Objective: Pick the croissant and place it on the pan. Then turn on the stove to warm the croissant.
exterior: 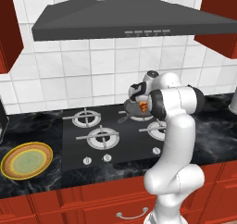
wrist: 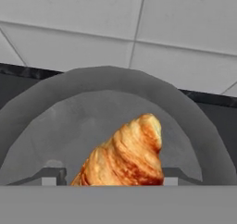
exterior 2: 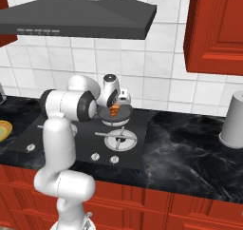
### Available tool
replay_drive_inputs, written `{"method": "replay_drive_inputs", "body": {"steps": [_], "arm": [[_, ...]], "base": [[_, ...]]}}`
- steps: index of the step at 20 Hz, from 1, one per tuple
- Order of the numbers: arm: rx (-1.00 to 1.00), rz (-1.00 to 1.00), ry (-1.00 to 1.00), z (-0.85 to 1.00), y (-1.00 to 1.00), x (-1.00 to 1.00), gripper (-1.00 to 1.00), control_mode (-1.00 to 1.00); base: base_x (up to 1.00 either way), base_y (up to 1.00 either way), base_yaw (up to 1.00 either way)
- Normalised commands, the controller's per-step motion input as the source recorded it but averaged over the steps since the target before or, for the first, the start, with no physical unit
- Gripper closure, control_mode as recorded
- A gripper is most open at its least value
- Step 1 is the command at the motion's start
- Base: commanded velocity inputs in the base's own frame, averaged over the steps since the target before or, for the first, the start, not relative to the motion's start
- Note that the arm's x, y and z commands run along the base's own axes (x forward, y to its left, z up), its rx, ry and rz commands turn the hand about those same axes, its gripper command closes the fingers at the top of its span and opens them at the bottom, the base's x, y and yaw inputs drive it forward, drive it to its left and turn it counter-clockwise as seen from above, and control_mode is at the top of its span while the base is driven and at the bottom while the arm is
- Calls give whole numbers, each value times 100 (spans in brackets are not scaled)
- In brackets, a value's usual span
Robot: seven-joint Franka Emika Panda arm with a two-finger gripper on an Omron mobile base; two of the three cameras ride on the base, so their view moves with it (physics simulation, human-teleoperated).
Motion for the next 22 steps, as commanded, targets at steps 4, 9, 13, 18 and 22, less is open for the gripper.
{"method": "replay_drive_inputs", "body": {"steps": [4, 9, 13, 18, 22], "arm": [[0, 0, 0, -18, 0, 10, 100, -100], [-1, 0, 0, -18, 0, 29, 100, -100], [-4, 0, 0, -32, 0, 16, -100, -100], [-1, 0, 0, -6, 0, 0, -100, -100], [0, 0, -1, 0, 0, 0, -100, -100]], "base": [[0, 0, 0], [0, 0, 0], [0, 0, 0], [0, 0, 0], [0, 0, 0]]}}
